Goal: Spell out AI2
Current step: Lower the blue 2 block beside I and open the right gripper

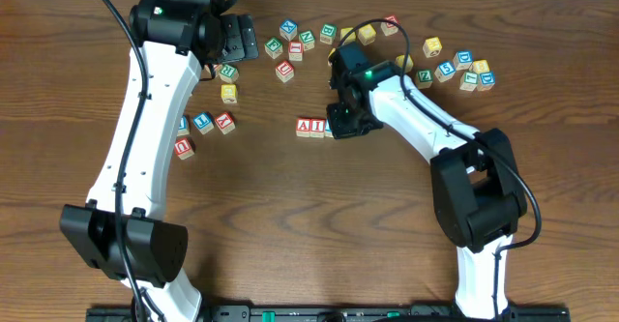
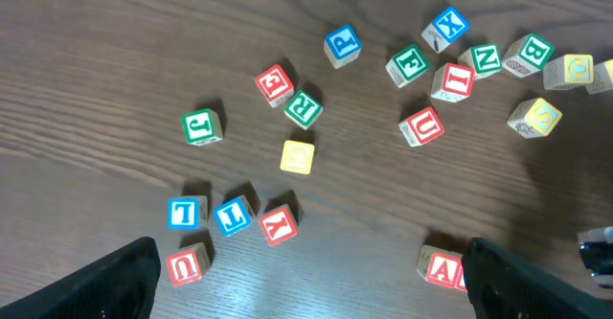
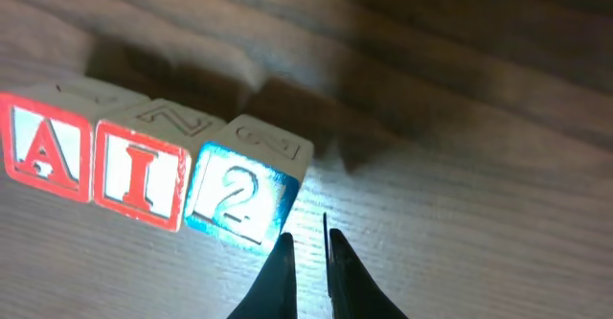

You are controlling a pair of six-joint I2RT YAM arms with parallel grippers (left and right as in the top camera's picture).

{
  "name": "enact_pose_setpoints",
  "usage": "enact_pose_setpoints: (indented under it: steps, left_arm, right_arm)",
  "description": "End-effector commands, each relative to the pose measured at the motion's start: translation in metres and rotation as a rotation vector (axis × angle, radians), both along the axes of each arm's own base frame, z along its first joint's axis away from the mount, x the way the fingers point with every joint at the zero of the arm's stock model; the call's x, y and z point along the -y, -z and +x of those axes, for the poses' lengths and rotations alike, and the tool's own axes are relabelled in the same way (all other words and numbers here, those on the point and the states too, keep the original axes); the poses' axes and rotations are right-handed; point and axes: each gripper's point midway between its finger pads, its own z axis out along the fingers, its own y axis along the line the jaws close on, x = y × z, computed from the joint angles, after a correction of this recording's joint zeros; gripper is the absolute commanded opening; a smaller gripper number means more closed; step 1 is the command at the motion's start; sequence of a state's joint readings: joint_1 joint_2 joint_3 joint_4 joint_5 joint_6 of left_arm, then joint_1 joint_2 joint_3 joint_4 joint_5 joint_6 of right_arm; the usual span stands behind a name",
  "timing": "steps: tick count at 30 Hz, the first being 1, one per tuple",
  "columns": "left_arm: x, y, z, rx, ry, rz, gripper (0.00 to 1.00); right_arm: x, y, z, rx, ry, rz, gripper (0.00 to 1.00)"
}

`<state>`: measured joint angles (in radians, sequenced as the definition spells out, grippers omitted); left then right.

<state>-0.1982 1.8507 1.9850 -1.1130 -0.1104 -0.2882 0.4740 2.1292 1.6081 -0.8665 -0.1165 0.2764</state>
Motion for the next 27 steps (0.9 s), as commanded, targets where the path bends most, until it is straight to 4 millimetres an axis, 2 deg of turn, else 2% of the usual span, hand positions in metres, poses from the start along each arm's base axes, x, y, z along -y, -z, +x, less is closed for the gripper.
enact_pose_setpoints:
  steps: [1, 5, 7, 16, 22, 27]
  left_arm:
    - [0.000, 0.000, 0.003, 0.000, -0.006, -0.001, 1.00]
    - [0.000, 0.000, 0.003, 0.000, -0.006, 0.000, 1.00]
    - [0.000, 0.000, 0.003, 0.000, -0.006, -0.001, 1.00]
    - [0.000, 0.000, 0.002, -0.001, -0.006, 0.000, 1.00]
    - [0.000, 0.000, 0.002, -0.001, -0.006, 0.000, 1.00]
    - [0.000, 0.000, 0.003, -0.001, -0.006, -0.001, 1.00]
  right_arm:
    - [0.001, -0.004, 0.007, 0.020, -0.027, 0.007, 0.07]
    - [0.012, -0.003, 0.012, 0.048, -0.026, -0.061, 0.06]
    - [0.015, -0.003, 0.013, 0.057, -0.026, -0.078, 0.02]
    - [0.002, -0.003, 0.010, 0.048, -0.035, -0.034, 0.01]
    - [-0.002, 0.007, 0.008, 0.025, -0.042, -0.024, 0.01]
    - [-0.005, 0.007, 0.009, 0.030, -0.055, -0.012, 0.01]
